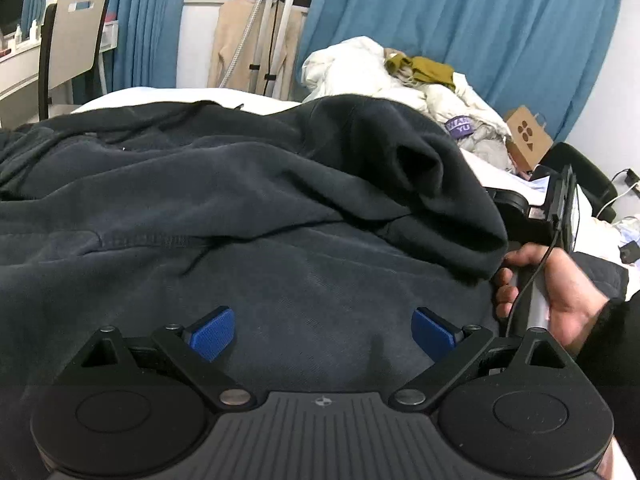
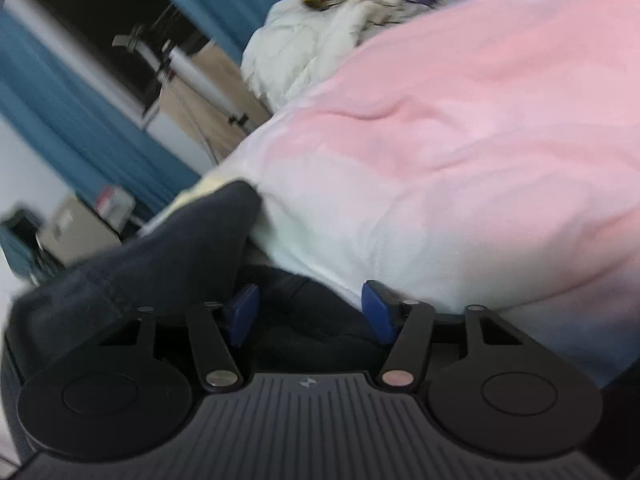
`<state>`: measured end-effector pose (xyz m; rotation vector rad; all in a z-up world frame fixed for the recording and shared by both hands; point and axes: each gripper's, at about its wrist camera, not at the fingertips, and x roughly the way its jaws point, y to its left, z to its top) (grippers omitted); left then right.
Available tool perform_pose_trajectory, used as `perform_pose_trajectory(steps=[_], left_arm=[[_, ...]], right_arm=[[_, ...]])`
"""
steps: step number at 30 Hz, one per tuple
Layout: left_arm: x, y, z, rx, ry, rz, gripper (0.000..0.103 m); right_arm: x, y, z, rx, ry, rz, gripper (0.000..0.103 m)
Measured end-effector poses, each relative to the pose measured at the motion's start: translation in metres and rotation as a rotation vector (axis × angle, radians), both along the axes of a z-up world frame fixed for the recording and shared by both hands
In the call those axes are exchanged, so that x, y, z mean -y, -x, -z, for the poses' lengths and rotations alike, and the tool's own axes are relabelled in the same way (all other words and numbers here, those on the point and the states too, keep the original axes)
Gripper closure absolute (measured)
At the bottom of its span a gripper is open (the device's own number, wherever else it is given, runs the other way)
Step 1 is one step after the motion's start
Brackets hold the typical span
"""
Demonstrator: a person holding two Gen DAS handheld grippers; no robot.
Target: Fold clothes
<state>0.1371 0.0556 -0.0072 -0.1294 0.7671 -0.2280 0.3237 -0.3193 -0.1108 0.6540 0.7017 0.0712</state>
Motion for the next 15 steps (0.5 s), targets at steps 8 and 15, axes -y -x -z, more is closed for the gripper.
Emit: perform_pose_trajectory(steps=[8, 15], left_arm=[[0.001, -0.007, 0.012, -0.016, -0.001, -0.017, 0.007], [-0.006, -0.008, 0.015, 0.015, -0.001, -0.040, 0.007]], right_arm=[[-0.032, -0.001, -0.036, 0.007, 0.165, -0.034, 0.095], [-0.026, 0.020, -0.095, 0.138, 0.245, 0.070, 0.096]])
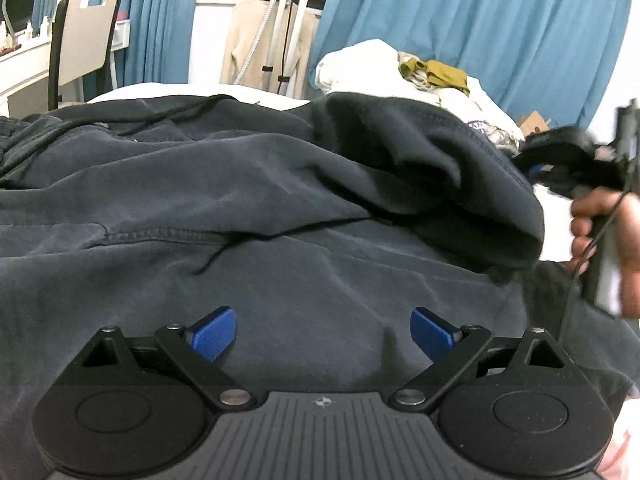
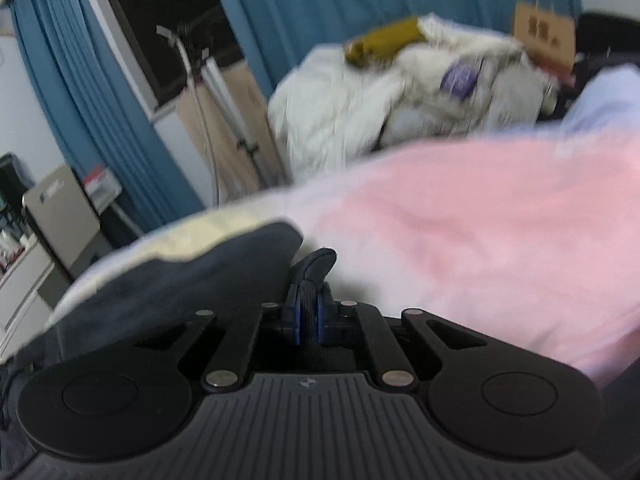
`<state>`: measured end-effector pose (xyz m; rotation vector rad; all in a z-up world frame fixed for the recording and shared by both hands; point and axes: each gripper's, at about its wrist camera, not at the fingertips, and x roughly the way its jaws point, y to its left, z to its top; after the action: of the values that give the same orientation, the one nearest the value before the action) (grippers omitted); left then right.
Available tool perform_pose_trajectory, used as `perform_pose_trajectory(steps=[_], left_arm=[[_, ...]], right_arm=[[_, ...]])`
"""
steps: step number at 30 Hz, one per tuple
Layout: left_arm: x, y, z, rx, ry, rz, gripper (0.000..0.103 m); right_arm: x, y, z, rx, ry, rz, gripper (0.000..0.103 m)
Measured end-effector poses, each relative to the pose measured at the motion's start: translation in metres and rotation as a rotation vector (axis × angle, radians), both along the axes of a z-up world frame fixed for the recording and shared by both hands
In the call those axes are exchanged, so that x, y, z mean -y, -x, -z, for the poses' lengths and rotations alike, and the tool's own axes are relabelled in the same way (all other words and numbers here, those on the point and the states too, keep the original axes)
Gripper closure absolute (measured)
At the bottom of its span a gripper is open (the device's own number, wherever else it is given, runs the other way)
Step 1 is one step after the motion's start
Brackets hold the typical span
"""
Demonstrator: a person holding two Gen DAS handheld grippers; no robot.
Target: Fold clothes
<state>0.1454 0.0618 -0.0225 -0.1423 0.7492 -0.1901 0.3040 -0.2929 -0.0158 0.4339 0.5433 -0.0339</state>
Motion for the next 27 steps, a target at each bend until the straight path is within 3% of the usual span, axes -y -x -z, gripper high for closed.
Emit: perform_pose_trajectory(steps=[9, 13, 17, 21, 23, 25, 27], left_arm=[[-0.002, -0.007, 0.006, -0.002, 0.010, -0.005, 0.007], [-0.001, -0.007, 0.007, 0.010, 0.011, -0.001, 0.007], [-0.002, -0.008, 0.011, 0.005, 0.019, -0.004, 0.007], [-0.003, -0.010, 0.014, 0.004, 0.019, -0.005, 0.007], [-0.003, -0.011, 0.015, 0.004, 0.022, -0.007, 0.007], [-0.003, -0.012, 0.016, 0.004, 0.027, -0.009, 0.007], [-0.003, -0.013, 0.017, 0.005, 0.033, -0.007, 0.007]], right_arm=[[0.066, 0.034, -0.085, 0.200, 0.117, 0.204, 0.096], [0.117, 0.046, -0.094, 0.193, 0.160, 0.323, 0.096], [0.159, 0.062, -0.075, 0.145, 0.146, 0.392, 0.096], [0.186, 0.084, -0.033, 0.025, 0.038, 0.416, 0.096], [0.196, 0.093, -0.006, -0.052, -0.078, 0.430, 0.095], [0.194, 0.105, 0.018, -0.123, -0.170, 0.407, 0.095], [0.182, 0.114, 0.033, -0.204, -0.175, 0.341, 0.095]])
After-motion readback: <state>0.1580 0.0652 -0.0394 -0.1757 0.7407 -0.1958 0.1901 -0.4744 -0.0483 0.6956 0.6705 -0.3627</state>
